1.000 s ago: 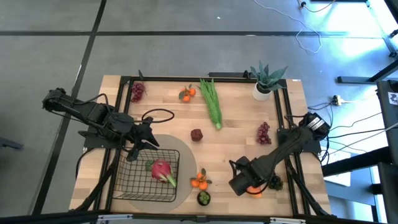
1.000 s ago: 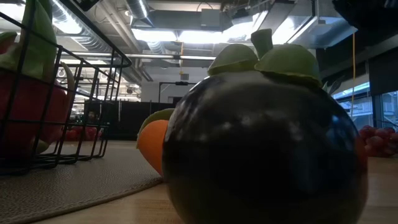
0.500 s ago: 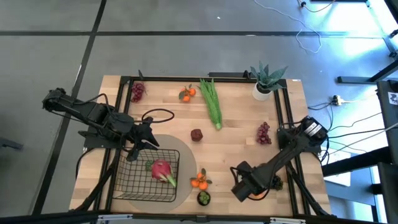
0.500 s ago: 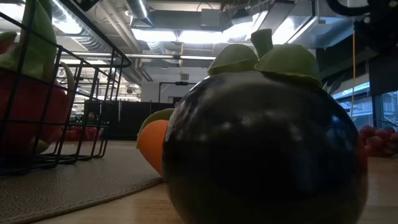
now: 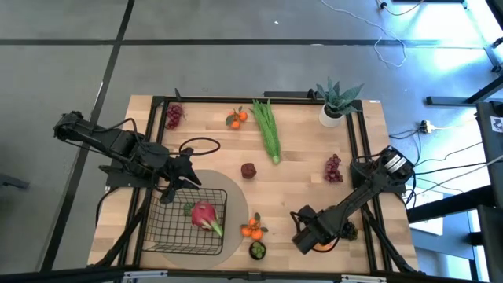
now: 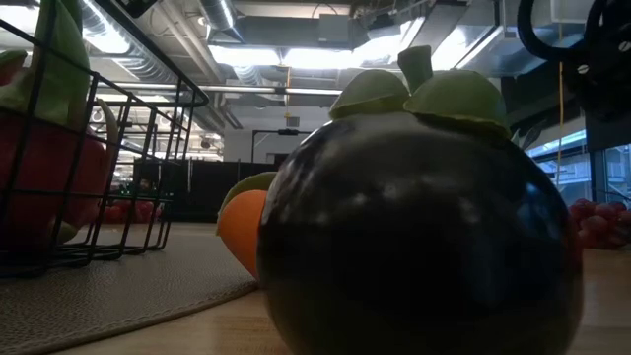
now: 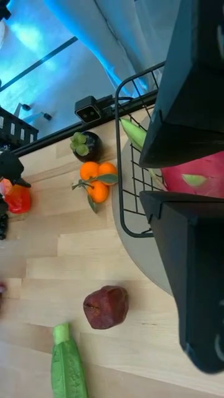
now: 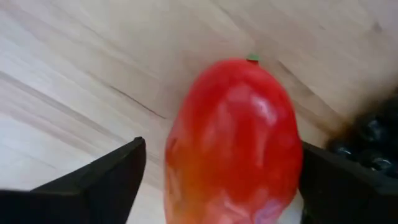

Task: Build produce basket
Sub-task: Put the red mango into the black wire basket

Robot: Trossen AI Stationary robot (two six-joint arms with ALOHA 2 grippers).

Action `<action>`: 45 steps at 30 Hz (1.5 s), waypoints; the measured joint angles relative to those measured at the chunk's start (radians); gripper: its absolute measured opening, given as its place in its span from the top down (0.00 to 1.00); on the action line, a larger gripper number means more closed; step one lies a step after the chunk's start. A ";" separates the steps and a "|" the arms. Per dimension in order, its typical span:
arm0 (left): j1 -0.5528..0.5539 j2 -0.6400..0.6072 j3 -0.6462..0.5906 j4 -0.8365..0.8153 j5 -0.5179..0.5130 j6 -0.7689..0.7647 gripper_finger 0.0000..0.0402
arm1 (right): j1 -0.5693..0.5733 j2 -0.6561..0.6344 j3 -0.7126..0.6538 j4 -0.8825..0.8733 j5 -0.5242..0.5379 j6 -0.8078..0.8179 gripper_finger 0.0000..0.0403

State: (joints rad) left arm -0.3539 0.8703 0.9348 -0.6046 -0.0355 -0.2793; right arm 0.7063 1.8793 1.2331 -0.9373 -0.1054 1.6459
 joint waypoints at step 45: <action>0.000 0.000 0.000 0.000 0.000 0.000 0.85 | -0.003 -0.003 0.123 -0.076 0.106 -0.095 0.40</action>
State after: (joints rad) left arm -0.3542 0.8703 0.9348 -0.6046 -0.0354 -0.2793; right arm 0.7029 1.8759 1.3557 -1.0133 0.0007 1.5505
